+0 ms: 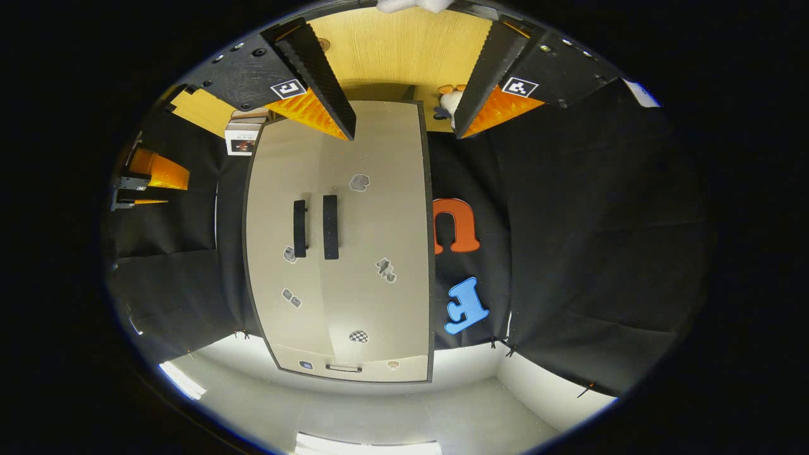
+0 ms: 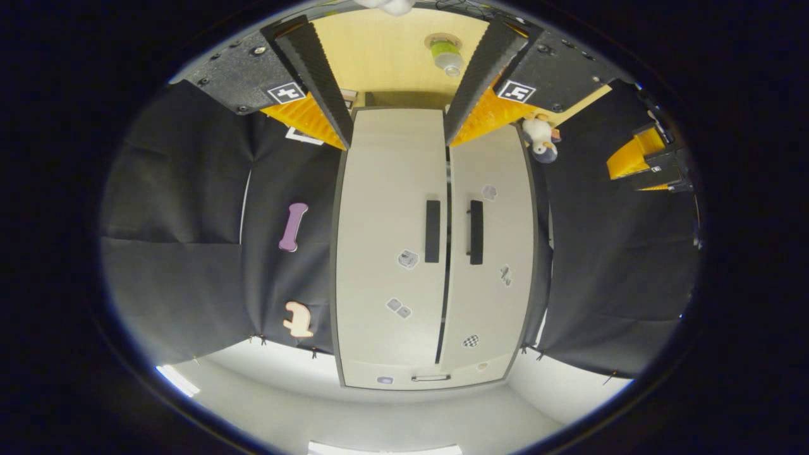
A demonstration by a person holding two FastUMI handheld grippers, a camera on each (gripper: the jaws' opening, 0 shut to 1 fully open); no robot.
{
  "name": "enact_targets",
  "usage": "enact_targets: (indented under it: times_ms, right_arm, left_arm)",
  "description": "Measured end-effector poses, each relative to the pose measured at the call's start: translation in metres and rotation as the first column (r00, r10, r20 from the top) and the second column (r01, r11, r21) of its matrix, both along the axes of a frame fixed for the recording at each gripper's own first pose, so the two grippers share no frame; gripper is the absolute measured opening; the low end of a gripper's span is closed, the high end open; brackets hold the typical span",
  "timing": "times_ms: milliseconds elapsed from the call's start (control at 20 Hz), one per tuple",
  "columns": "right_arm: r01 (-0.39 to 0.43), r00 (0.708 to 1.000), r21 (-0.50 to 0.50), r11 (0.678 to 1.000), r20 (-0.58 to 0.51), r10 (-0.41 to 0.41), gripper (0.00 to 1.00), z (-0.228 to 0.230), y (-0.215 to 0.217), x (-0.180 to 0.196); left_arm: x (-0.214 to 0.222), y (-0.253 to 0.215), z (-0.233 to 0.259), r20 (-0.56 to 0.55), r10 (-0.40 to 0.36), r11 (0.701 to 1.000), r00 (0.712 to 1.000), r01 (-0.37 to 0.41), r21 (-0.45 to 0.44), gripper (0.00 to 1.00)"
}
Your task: Grasp the bottle in the cabinet with the left hand and place it on the coaster, then close the right door with the right hand and the left door with the left hand.
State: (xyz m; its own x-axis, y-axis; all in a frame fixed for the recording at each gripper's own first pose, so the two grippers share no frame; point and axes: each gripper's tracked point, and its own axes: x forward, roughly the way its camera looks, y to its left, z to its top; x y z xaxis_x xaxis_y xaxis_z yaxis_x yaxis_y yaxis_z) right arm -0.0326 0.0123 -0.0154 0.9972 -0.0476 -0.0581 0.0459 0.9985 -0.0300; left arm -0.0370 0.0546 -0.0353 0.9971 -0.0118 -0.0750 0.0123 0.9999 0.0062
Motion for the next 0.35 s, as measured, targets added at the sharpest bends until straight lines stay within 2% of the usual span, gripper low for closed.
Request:
enact_targets:
  times_ms: [350]
  right_arm:
    - [0.003, 1.0, 0.004, 1.0, -0.012, -0.003, 0.95, -0.0014, 0.0037, 0.0008]
  left_arm:
    - [0.0008, 0.0004, -0.0047, -0.014, -0.009, 1.0, 1.0, 0.009, 0.003, 0.96]
